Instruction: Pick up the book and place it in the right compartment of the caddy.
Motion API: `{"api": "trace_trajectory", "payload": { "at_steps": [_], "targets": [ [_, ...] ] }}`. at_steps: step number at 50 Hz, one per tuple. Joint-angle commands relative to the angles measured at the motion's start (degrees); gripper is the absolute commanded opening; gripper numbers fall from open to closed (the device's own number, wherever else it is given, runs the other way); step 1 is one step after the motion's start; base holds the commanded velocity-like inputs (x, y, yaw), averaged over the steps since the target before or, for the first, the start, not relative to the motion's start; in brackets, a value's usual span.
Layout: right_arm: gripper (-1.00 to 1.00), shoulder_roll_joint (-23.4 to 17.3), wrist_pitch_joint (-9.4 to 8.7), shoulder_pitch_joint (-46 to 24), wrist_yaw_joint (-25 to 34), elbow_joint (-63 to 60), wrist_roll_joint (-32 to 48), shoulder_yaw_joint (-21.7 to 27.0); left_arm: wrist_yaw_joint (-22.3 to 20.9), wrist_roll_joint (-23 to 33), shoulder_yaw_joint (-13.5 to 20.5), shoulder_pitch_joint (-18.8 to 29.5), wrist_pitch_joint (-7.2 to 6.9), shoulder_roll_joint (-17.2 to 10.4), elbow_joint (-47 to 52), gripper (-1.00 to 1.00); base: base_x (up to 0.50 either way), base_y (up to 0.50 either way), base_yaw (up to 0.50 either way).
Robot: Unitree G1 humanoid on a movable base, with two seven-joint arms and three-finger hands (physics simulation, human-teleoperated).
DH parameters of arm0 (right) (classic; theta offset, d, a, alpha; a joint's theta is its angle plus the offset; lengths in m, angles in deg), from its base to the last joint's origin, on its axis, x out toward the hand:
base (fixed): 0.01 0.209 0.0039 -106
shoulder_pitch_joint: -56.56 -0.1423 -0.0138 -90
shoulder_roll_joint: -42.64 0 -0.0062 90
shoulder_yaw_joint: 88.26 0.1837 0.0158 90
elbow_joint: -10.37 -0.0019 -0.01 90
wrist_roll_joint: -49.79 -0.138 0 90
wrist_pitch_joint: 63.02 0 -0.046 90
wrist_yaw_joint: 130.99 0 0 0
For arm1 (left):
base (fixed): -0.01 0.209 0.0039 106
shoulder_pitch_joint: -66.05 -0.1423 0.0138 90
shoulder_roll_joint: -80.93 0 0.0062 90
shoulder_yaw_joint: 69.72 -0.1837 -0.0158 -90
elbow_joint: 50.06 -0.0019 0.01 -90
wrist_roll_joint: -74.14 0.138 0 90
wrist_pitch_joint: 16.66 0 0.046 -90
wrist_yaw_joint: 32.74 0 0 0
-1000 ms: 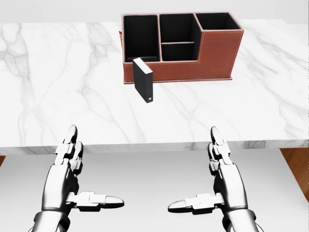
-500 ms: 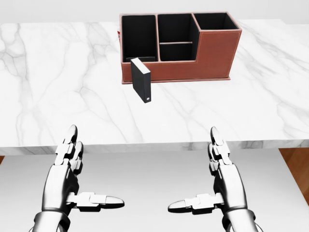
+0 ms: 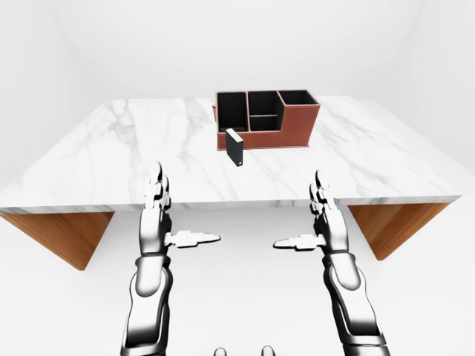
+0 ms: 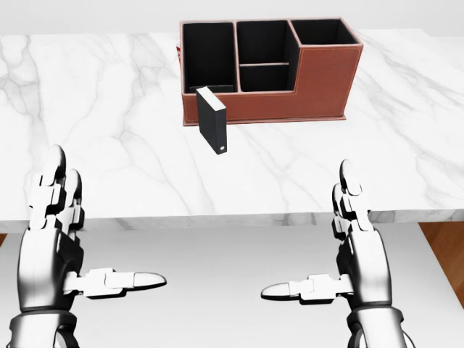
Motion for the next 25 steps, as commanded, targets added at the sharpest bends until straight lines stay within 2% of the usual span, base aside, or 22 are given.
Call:
{"api": "trace_trajectory", "payload": {
  "at_steps": [1, 25],
  "targets": [
    [1.00, -0.05, 0.00, -0.24, -0.19, -0.16, 0.13, 0.02, 0.83, 0.14, 0.96, 0.03, 0.00, -0.18, 1.46, 1.00, 0.00, 0.00, 0.00],
    [1.00, -0.04, 0.00, 0.22, 0.24, 0.43, 0.86, -0.36, 0.39, 0.32, 0.39, 0.07, 0.00, -0.15, 0.10, 1.00, 0.00, 0.00, 0.00]
  ]
}}
